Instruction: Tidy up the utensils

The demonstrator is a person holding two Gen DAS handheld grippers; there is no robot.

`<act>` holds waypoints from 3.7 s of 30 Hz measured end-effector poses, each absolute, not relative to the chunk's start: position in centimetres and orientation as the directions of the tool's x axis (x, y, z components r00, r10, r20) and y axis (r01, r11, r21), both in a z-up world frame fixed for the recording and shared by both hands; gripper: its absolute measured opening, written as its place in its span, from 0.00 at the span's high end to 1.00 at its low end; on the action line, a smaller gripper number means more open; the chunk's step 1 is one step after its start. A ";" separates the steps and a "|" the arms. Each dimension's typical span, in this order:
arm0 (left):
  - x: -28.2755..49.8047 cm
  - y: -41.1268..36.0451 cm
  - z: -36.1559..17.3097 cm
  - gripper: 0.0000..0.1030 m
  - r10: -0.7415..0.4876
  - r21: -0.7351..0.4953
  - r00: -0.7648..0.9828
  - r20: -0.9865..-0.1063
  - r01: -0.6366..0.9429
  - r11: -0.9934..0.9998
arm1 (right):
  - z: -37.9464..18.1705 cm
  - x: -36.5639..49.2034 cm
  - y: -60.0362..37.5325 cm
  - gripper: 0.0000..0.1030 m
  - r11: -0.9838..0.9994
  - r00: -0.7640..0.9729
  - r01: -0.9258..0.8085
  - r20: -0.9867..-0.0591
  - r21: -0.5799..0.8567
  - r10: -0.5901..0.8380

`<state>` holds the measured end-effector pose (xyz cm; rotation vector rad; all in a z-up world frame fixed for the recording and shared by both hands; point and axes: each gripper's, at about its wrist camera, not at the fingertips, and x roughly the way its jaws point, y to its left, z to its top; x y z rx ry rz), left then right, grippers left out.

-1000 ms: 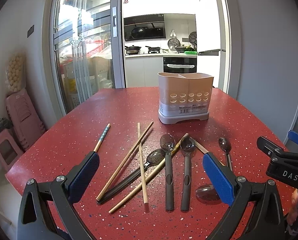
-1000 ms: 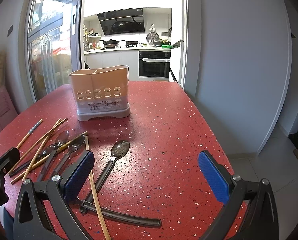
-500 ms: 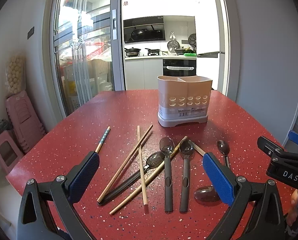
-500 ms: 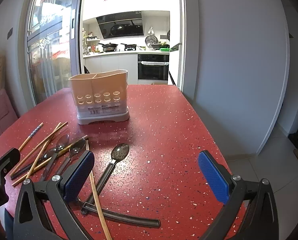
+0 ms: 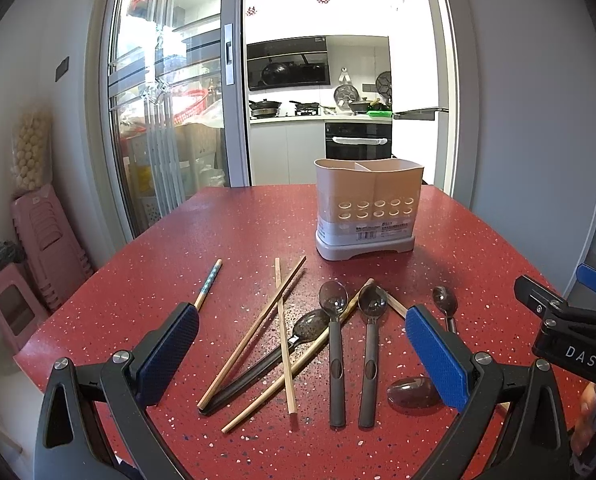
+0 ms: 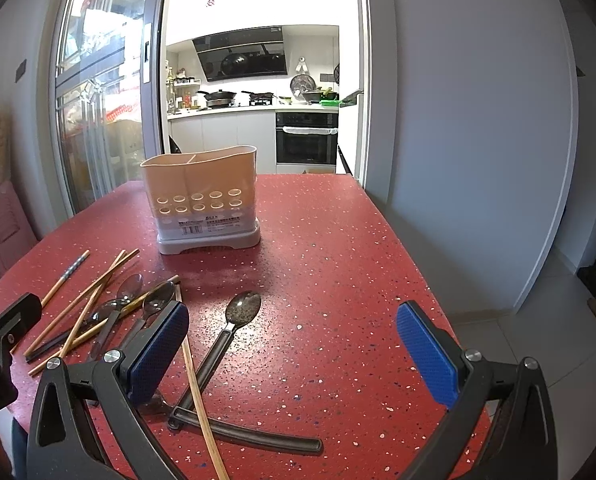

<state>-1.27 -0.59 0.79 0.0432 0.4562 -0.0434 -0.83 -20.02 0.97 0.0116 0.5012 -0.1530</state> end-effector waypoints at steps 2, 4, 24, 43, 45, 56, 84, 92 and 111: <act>-1.3 -0.6 0.8 0.00 -0.033 0.032 0.896 -0.442 0.052 0.998 | 1.0 -0.8 -20.0 0.00 0.988 0.866 0.149 -0.479 -0.027 -0.144; -1.2 -0.7 0.8 0.00 -0.033 0.033 0.896 -0.444 0.053 0.998 | 1.0 -0.8 -20.0 0.00 0.988 0.866 0.149 -0.479 -0.028 -0.144; -1.0 -0.7 0.7 0.00 -0.038 0.031 0.889 -0.456 0.059 0.998 | 0.9 -0.7 -20.1 0.00 0.988 0.862 0.151 -0.486 -0.026 -0.144; -0.9 -0.9 0.5 0.00 -0.038 0.033 0.888 -0.459 0.060 0.998 | 0.8 -0.6 -20.2 0.00 0.988 0.860 0.153 -0.490 -0.022 -0.144; -0.9 -0.9 0.5 0.00 -0.039 0.034 0.888 -0.459 0.061 0.998 | 0.8 -0.6 -20.2 0.00 0.988 0.859 0.154 -0.490 -0.022 -0.145; -0.8 -0.9 0.6 0.00 -0.040 0.034 0.886 -0.461 0.063 0.997 | 0.8 -0.5 -20.2 0.00 0.988 0.858 0.156 -0.492 -0.020 -0.146; -0.5 -0.9 0.2 0.00 -0.045 0.028 0.874 -0.484 0.067 0.997 | 0.5 -0.3 -20.3 0.00 0.988 0.852 0.154 -0.503 -0.020 -0.143; 2.4 1.0 0.1 0.00 -0.027 0.051 0.816 -0.578 0.069 0.996 | 1.1 2.4 -21.8 0.00 0.990 0.786 0.139 -0.609 0.008 -0.105; 16.2 11.0 -3.7 0.00 -0.046 -0.059 0.537 -0.842 -0.007 0.998 | -3.5 13.2 -20.7 0.30 0.967 0.284 0.157 -0.947 0.198 0.148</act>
